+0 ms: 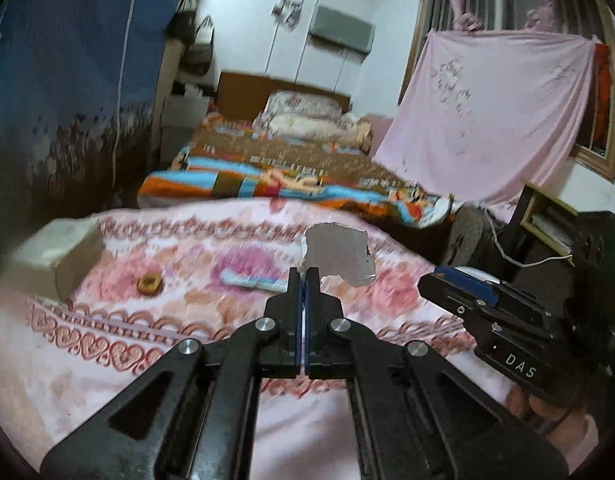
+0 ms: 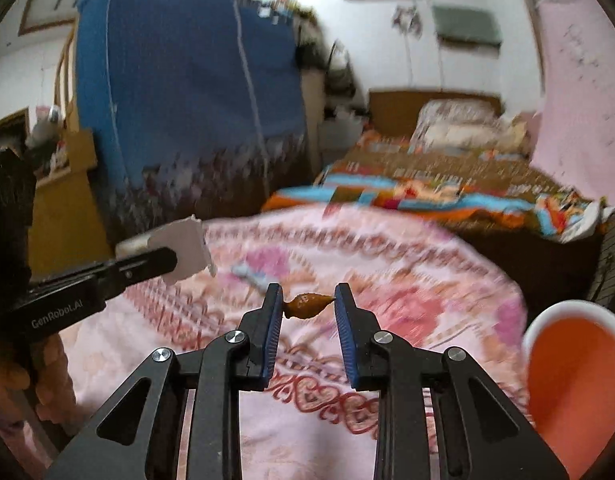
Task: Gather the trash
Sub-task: 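Carry both items over the bucket and open both tools to drop them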
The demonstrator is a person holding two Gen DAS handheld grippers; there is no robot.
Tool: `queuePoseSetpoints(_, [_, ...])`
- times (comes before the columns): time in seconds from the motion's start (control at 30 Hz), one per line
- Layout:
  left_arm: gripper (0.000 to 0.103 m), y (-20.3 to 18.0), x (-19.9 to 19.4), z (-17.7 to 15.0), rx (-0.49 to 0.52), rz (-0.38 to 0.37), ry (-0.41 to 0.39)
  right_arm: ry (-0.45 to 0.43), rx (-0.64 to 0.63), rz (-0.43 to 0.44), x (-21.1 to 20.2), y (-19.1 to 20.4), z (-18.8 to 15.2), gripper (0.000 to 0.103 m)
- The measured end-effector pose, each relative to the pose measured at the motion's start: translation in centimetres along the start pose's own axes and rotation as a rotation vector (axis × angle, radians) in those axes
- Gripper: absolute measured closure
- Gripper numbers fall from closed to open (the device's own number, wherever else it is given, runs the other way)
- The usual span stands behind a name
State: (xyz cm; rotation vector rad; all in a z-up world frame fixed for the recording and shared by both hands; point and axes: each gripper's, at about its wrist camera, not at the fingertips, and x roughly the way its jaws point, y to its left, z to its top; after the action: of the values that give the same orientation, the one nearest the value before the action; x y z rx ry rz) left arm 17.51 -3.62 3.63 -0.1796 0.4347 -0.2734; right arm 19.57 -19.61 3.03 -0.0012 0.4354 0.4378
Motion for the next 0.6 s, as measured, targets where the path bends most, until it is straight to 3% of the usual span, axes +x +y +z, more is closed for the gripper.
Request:
queuePoseSetpoints(0.27, [0.103, -3.6, -0.5, 0.9, 0.076, -0.046, -0.114, -0.282, 0.030, -0.101, -4.7, -1.6, 0.9, 0.079])
queuePoseSetpoints(0.6, [0.103, -9.3, -0.8, 1.8, 0.214, -0.141, -0.216, -0.448, 0.101, -0.236, -9.0, -4.9, 1.1, 0.079])
